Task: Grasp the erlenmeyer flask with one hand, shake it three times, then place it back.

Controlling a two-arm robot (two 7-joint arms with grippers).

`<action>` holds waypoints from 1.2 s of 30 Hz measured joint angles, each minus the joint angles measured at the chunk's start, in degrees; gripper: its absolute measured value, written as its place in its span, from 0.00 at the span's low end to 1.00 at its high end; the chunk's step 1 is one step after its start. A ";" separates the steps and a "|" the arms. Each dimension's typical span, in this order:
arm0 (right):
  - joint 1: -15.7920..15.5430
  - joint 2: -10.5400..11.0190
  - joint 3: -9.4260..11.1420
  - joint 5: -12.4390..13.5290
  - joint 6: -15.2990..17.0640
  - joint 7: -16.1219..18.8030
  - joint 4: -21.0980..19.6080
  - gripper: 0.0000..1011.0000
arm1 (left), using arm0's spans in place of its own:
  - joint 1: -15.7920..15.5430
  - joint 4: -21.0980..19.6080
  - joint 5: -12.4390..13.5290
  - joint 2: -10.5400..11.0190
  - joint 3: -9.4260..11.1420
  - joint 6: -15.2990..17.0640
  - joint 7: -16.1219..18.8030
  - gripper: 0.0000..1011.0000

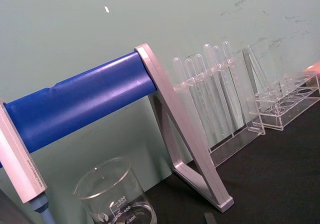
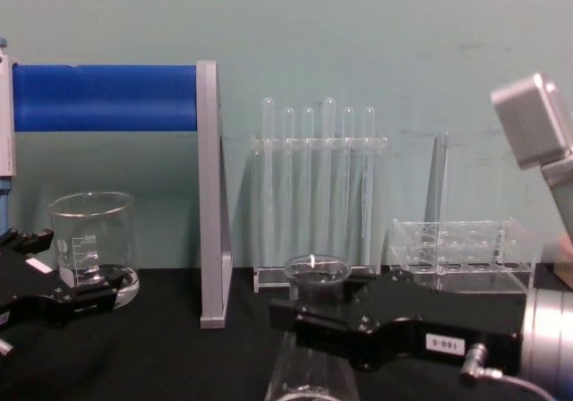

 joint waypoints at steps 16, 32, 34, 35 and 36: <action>-1.92 3.50 2.92 0.97 6.27 -5.65 -11.64 0.45 | 0.00 0.00 0.00 0.00 0.00 0.00 0.00 0.99; -5.02 3.74 8.35 0.42 10.15 -15.01 -19.88 0.45 | 0.00 0.00 0.00 0.00 0.00 0.00 0.00 0.99; -5.35 3.63 8.78 0.25 10.40 -15.40 -20.34 0.45 | 0.00 0.00 0.00 0.00 0.00 0.00 0.00 0.99; -5.45 3.61 8.87 0.21 10.47 -15.47 -20.42 0.45 | 0.00 0.00 0.00 0.00 0.00 0.00 0.00 0.99; -5.59 3.51 9.00 0.09 10.57 -15.53 -20.53 0.45 | 0.00 0.00 0.00 0.00 0.00 0.00 0.00 0.99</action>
